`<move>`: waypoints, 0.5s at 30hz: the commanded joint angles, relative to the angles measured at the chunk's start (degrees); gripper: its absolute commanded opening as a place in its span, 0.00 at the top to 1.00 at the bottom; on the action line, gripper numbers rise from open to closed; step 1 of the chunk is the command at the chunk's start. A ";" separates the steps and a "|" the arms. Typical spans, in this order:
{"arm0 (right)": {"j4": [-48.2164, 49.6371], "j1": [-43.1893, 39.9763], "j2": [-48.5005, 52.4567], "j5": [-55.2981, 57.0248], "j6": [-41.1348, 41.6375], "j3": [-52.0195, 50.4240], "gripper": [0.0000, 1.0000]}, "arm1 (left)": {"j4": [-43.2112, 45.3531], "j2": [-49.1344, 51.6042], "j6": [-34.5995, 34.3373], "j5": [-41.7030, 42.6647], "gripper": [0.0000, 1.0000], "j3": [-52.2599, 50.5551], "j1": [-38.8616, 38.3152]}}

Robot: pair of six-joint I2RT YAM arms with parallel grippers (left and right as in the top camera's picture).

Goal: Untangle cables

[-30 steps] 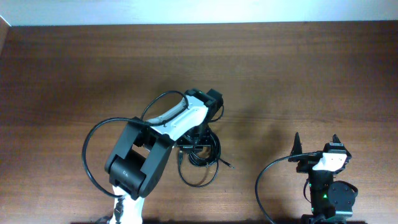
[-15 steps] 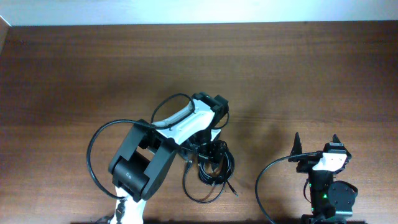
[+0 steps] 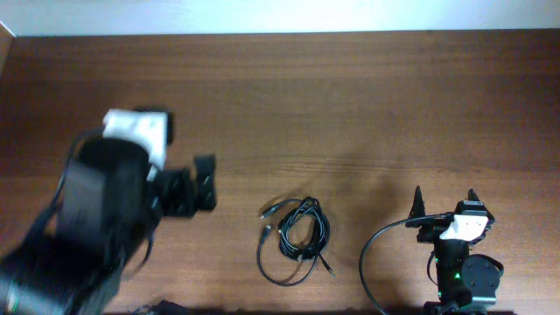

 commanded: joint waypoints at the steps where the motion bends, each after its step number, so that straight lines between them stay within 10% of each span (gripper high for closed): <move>1: -0.13 -0.37 -0.33 -0.22 0.39 -0.46 0.02 | 3.02 -11.98 -3.34 -1.22 0.01 -18.18 1.07; 7: 0.11 -0.33 -0.33 -52.83 56.68 -0.46 0.01 | 6.80 -17.88 -11.06 -0.79 0.01 -34.58 1.07; 9: -1.70 -0.33 -0.33 -66.86 56.68 -0.46 0.02 | 7.04 -17.27 -11.06 -0.79 0.01 -34.58 1.07; 15: 4.22 -0.37 1.05 -53.35 51.04 3.74 0.02 | 5.20 -17.22 -11.04 2.32 0.01 -34.58 1.07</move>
